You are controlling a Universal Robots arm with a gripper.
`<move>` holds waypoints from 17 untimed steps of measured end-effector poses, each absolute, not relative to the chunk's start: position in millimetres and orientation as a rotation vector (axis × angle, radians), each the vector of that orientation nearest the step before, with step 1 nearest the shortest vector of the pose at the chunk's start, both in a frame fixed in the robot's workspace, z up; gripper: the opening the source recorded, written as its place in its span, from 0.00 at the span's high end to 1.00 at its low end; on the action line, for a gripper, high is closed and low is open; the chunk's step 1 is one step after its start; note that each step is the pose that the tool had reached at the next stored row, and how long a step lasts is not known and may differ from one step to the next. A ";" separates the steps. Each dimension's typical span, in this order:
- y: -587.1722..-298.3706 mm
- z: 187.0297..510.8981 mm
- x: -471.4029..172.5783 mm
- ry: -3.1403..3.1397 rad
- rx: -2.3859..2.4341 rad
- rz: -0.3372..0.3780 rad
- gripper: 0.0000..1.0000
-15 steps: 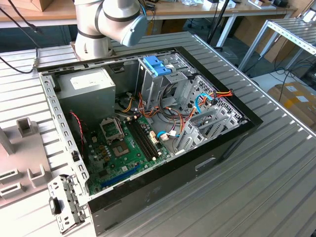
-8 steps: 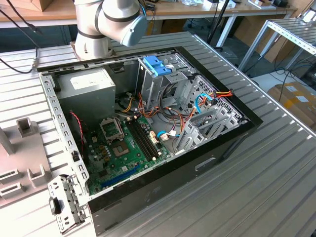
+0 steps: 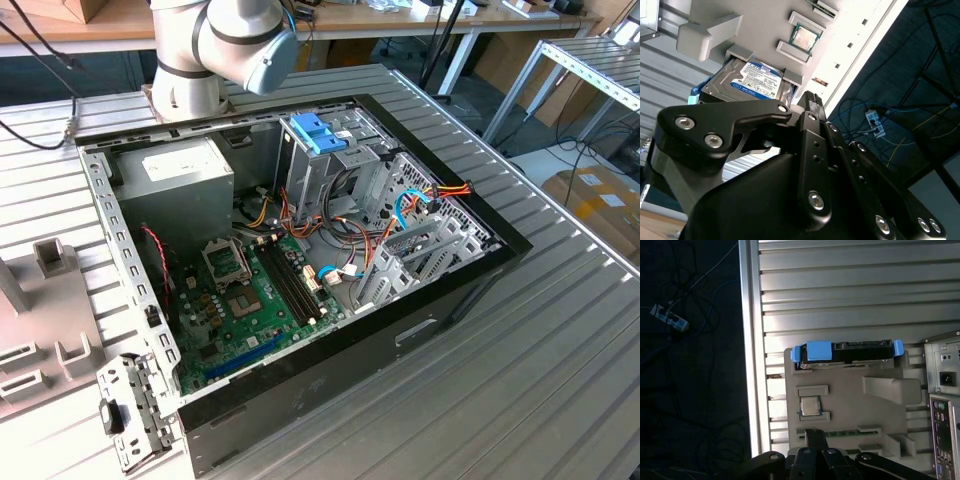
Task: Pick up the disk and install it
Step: 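Reach for the disk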
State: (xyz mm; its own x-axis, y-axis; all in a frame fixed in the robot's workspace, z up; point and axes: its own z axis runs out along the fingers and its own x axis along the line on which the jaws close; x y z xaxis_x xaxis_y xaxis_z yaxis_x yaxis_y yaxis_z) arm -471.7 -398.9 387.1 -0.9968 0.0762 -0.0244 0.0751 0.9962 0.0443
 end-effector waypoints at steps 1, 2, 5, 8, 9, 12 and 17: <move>-398.9 386.8 -471.3 3.112 0.118 0.068 0.89; -398.9 386.6 -470.8 3.112 0.118 0.068 0.89; -398.9 385.6 -469.1 3.112 0.118 0.068 0.89; -399.0 384.7 -467.3 3.113 0.118 0.068 0.89; -399.0 384.5 -466.9 3.112 0.118 0.068 0.89; -398.9 384.1 -465.7 3.113 0.118 0.068 0.89; -398.6 383.6 -463.0 3.112 0.118 0.068 0.89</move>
State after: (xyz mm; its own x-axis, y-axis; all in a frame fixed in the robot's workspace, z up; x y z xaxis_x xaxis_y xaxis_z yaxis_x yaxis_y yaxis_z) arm -463.0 -398.6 383.6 -0.9968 0.0763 -0.0245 0.0752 0.9962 0.0444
